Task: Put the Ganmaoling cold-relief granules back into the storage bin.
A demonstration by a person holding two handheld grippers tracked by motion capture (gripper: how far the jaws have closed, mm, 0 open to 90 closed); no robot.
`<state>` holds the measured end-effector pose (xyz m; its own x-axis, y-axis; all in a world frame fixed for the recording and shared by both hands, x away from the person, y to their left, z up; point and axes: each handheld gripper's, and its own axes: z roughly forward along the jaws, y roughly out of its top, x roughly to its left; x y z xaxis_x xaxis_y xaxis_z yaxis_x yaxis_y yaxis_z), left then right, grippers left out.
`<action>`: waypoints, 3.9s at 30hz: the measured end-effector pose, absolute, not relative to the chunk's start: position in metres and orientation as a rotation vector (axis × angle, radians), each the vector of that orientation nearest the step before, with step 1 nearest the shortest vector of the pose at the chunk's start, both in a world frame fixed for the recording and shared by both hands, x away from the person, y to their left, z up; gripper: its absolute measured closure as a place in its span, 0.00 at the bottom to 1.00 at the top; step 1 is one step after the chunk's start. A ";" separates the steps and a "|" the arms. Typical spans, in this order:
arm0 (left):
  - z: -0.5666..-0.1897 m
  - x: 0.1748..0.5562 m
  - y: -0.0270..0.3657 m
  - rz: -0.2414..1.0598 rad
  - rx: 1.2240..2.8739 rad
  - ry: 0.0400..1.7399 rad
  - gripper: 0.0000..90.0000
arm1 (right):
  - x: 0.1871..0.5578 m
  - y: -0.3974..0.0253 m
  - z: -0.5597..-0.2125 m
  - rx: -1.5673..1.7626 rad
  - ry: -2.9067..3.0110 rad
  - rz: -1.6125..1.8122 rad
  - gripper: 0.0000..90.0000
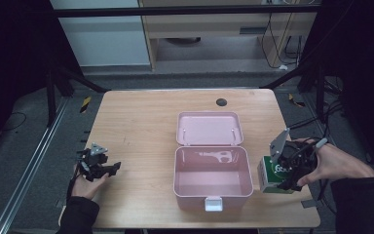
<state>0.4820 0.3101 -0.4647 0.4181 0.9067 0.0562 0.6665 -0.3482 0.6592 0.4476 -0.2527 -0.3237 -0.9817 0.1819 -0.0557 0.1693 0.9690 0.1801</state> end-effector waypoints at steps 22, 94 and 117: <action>-0.466 0.482 0.310 0.562 2.125 1.328 0.44 | 0.450 -0.219 -0.259 0.311 2.971 0.322 0.18; -0.469 0.483 0.310 0.558 2.142 1.327 0.44 | 0.463 -0.145 -0.334 0.241 3.085 0.364 0.17; -0.468 0.483 0.311 0.562 2.140 1.328 0.44 | 0.464 -0.141 -0.363 0.242 3.119 0.327 0.17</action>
